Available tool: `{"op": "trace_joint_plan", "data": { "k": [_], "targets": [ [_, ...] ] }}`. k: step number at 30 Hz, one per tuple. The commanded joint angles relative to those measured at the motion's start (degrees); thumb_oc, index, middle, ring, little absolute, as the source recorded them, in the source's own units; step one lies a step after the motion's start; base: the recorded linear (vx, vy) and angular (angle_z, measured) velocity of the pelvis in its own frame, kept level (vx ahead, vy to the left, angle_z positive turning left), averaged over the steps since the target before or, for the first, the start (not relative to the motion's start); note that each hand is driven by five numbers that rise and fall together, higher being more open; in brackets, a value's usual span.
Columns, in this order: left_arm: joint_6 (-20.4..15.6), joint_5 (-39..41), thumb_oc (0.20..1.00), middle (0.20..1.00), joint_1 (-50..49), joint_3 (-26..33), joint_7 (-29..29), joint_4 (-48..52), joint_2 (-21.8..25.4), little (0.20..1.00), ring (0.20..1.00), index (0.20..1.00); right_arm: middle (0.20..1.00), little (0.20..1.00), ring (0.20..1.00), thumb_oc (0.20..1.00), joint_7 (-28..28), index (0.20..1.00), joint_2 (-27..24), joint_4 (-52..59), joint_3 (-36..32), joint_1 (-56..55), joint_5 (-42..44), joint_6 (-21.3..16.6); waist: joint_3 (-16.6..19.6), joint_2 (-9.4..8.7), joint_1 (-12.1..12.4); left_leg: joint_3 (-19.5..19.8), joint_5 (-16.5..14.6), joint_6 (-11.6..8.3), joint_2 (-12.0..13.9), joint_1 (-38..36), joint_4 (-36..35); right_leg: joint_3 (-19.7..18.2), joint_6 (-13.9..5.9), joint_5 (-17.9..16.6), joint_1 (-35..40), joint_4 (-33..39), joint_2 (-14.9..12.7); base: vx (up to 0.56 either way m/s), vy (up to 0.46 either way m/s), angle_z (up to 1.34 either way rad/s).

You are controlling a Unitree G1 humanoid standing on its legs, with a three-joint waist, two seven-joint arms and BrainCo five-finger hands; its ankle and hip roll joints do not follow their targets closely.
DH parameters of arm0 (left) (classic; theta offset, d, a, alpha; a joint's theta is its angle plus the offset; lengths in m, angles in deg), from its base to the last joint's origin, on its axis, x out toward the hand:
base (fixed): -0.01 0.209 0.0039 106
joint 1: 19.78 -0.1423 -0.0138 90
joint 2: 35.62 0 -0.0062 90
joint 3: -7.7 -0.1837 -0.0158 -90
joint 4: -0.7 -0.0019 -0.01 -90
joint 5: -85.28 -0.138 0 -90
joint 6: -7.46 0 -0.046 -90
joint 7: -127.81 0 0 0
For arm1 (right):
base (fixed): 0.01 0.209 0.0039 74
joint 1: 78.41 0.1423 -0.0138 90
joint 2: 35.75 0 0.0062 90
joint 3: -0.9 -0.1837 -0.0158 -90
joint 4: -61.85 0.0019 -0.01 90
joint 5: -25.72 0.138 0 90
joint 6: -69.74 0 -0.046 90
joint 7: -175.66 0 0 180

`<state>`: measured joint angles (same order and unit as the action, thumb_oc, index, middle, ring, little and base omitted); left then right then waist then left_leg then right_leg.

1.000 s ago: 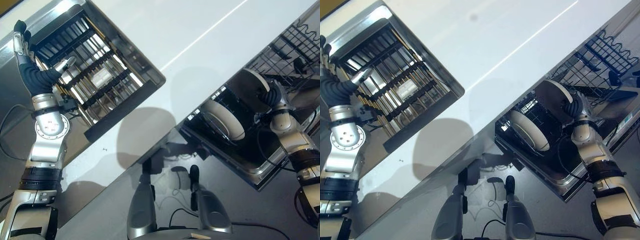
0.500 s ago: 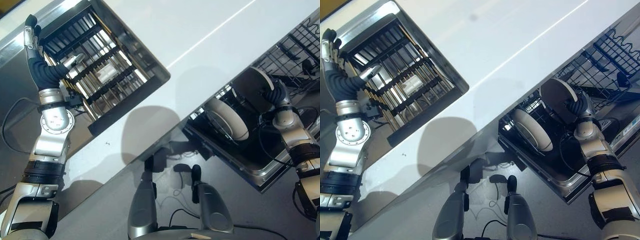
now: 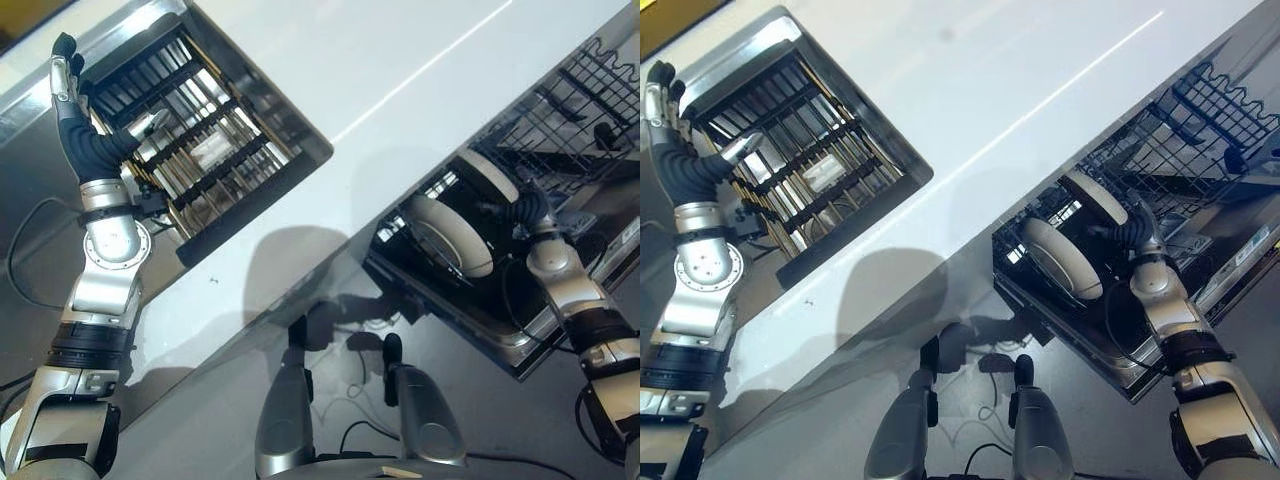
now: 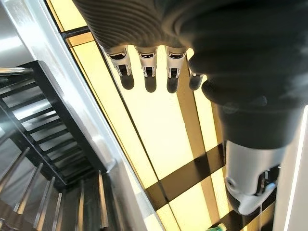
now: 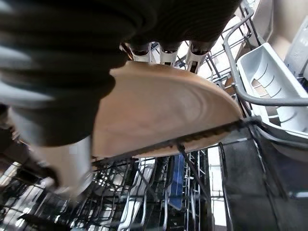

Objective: Pick up plates and place into dishwasher.

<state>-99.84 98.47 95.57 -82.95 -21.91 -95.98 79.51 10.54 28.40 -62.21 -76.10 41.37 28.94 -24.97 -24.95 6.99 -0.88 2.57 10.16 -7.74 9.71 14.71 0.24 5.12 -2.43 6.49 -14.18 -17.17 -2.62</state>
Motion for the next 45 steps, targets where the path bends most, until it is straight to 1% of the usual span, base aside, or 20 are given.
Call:
{"op": "trace_joint_plan", "data": {
  "k": [1,4,10,15,19,21,22,24,26,27,29,31,34,36,39,41,43,45],
  "targets": [
    [-3.12,-0.67,1.000,1.000,-2.70,3.48,0.37,0.72,-3.74,1.000,1.000,1.000,1.000,1.000,1.000,1.000,3.80,1.000,1.32,7.95,-4.37,-0.29,-0.39,-1.74,1.07,-3.43,-2.13,-2.33,-4.57,-1.32,5.38,-3.23,4.02,-1.92,-2.02,-8.83,1.50,11.46,-4.40,0.02,0.081,-0.02],
    [-3.40,-1.23,1.000,1.000,-4.30,4.19,0.57,1.24,-4.88,1.000,1.000,1.000,1.000,1.000,1.000,1.000,4.75,1.000,2.23,12.62,-7.14,-2.15,-2.00,-0.38,1.40,-3.18,-2.89,-2.65,-5.15,-1.06,4.81,-3.82,4.13,-2.72,-2.16,-8.89,1.80,11.72,-4.74,0.01,0.121,-0.02],
    [-3.86,-2.10,1.000,1.000,-7.42,5.40,0.26,2.15,-7.22,1.000,1.000,1.000,1.000,1.000,1.000,1.000,6.17,1.000,3.53,18.30,-11.82,-5.93,-3.17,-0.31,1.99,-2.46,-4.30,-3.64,-6.07,-0.63,3.66,-4.99,4.28,-4.02,-2.45,-9.11,2.32,12.13,-5.67,0.02,0.127,-0.08],
    [-4.16,-2.73,1.000,1.000,-9.75,6.41,0.58,2.91,-9.05,1.000,1.000,1.000,1.000,1.000,1.000,1.000,5.95,1.000,3.65,22.99,-15.70,-9.68,-2.87,-0.87,2.11,-1.47,-5.69,-4.66,-6.90,-0.42,2.60,-5.73,5.09,-5.15,-2.71,-9.18,2.60,12.18,-6.62,0.03,0.151,-0.11],
    [-4.78,-2.75,1.000,1.000,-11.45,6.82,1.56,2.90,-10.65,1.000,1.000,1.000,1.000,1.000,1.000,1.000,7.15,1.000,4.91,24.65,-18.35,-11.63,-0.46,-1.83,1.82,-0.63,-6.55,-5.05,-7.62,-0.28,1.68,-5.60,6.39,-6.18,-2.89,-9.17,2.26,11.68,-7.32,0.03,0.156,-0.07],
    [-5.08,-2.90,1.000,1.000,-12.01,6.70,1.77,3.01,-11.58,1.000,1.000,1.000,1.000,1.000,1.000,1.000,9.14,1.000,5.94,25.42,-19.12,-12.40,0.54,-2.24,1.54,-0.24,-6.88,-5.35,-7.93,-0.16,1.22,-5.65,6.65,-6.58,-3.00,-9.30,2.11,11.70,-7.77,0.00,0.141,-0.09],
    [-5.11,-2.97,1.000,1.000,-12.21,6.55,1.83,3.10,-11.90,1.000,1.000,1.000,1.000,1.000,1.000,1.000,9.95,1.000,6.20,25.55,-19.33,-12.57,1.14,-2.43,1.44,-0.10,-6.94,-5.43,-8.03,-0.09,1.07,-5.69,6.71,-6.68,-2.99,-9.32,2.12,11.75,-7.90,0.00,0.131,-0.03],
    [-5.34,-3.12,1.000,1.000,-12.41,6.03,2.44,3.05,-12.69,1.000,1.000,1.000,1.000,1.000,1.000,1.000,13.28,1.000,7.23,25.54,-19.52,-12.44,2.17,-3.04,1.13,0.40,-7.21,-5.78,-8.16,-0.03,0.83,-5.88,6.83,-6.91,-3.03,-9.50,2.14,11.87,-8.31,0.00,0.128,-0.02],
    [-5.81,-2.97,1.000,1.000,-12.59,5.78,3.03,2.79,-13.12,1.000,1.000,1.000,1.000,1.000,1.000,1.000,16.68,1.000,8.23,25.12,-20.12,-12.38,3.29,-4.49,0.95,0.83,-7.38,-5.99,-8.30,0.07,0.54,-6.05,6.84,-7.09,-3.10,-9.63,2.09,11.93,-8.61,0.00,0.125,-0.04],
    [-5.99,-2.99,1.000,1.000,-12.75,5.68,3.35,2.76,-13.42,1.000,1.000,1.000,1.000,1.000,1.000,1.000,17.79,1.000,8.82,25.01,-20.48,-12.55,3.66,-5.23,0.89,1.11,-7.47,-6.11,-8.34,0.08,0.39,-6.10,6.84,-7.20,-3.15,-9.69,2.04,11.96,-8.80,0.01,0.140,-0.04],
    [-6.32,-2.81,1.000,1.000,-12.97,5.34,3.93,2.59,-14.02,1.000,1.000,1.000,1.000,1.000,1.000,1.000,19.14,1.000,9.86,25.12,-20.86,-12.69,3.48,-5.50,0.82,1.71,-7.66,-6.29,-8.47,0.08,0.07,-6.25,6.90,-7.40,-3.24,-9.81,1.84,11.91,-9.21,0.02,0.146,-0.02],
    [-6.62,-2.53,1.000,1.000,-13.30,5.22,4.14,2.47,-14.48,1.000,1.000,1.000,1.000,1.000,1.000,1.000,18.89,1.000,10.28,24.99,-20.92,-12.74,3.98,-5.41,0.68,2.17,-7.80,-6.37,-8.61,0.11,-0.18,-6.20,7.26,-7.59,-3.25,-9.85,1.60,11.70,-9.54,0.03,0.134,-0.04],
    [-5.98,-2.29,1.000,1.000,-13.49,4.86,4.41,3.00,-15.17,1.000,1.000,1.000,1.000,1.000,1.000,1.000,18.91,1.000,10.86,24.40,-20.30,-12.34,5.88,-5.55,0.16,2.62,-7.82,-6.29,-9.16,0.16,-0.66,-5.38,8.87,-8.06,-3.19,-9.88,0.90,11.03,-10.14,0.02,0.094,-0.06],
    [-5.50,-2.26,1.000,1.000,-13.07,4.36,4.46,2.84,-15.30,1.000,1.000,1.000,1.000,1.000,1.000,1.000,20.25,1.000,11.27,23.22,-20.23,-11.39,8.02,-6.01,-0.27,2.71,-7.75,-6.22,-9.43,0.21,-0.88,-4.70,9.61,-8.24,-3.21,-10.01,0.39,10.82,-10.47,-0.01,0.023,-0.01],
    [-4.74,-2.46,1.000,1.000,-11.19,3.11,5.08,2.32,-15.02,1.000,1.000,1.000,1.000,1.000,1.000,1.000,22.93,1.000,12.78,21.18,-19.80,-9.46,12.98,-7.97,-1.20,2.94,-7.83,-6.29,-9.39,0.31,-1.26,-3.87,9.79,-8.58,-3.50,-10.48,-0.56,10.80,-10.89,-0.05,0.033,-0.01],
    [-4.87,-2.47,1.000,1.000,-10.01,2.51,5.43,2.13,-14.96,1.000,1.000,1.000,1.000,1.000,1.000,1.000,21.53,1.000,13.54,20.20,-19.41,-8.13,14.92,-8.06,-1.90,3.56,-7.88,-6.23,-9.27,0.40,-1.76,-3.35,9.71,-8.95,-3.61,-10.69,-1.31,10.70,-11.21,-0.07,0.094,-0.02],
    [-4.73,-2.43,1.000,1.000,-9.15,1.78,6.06,2.20,-15.10,1.000,1.000,1.000,1.000,1.000,1.000,1.000,21.26,1.000,14.28,19.51,-18.25,-6.70,16.35,-7.53,-2.54,4.19,-7.84,-6.11,-9.16,0.44,-2.19,-2.85,9.97,-9.21,-3.73,-10.86,-1.79,10.51,-11.69,-0.03,0.106,-0.04],
    [-4.09,-2.42,1.000,1.000,-8.69,1.51,6.30,2.55,-15.23,1.000,1.000,1.000,1.000,1.000,1.000,1.000,20.26,1.000,14.80,18.18,-17.13,-5.34,18.04,-7.88,-3.05,4.74,-7.67,-5.97,-9.19,0.53,-2.71,-2.53,10.17,-9.40,-3.81,-10.97,-2.19,10.30,-12.13,0.00,0.100,-0.02]
  ]
}}
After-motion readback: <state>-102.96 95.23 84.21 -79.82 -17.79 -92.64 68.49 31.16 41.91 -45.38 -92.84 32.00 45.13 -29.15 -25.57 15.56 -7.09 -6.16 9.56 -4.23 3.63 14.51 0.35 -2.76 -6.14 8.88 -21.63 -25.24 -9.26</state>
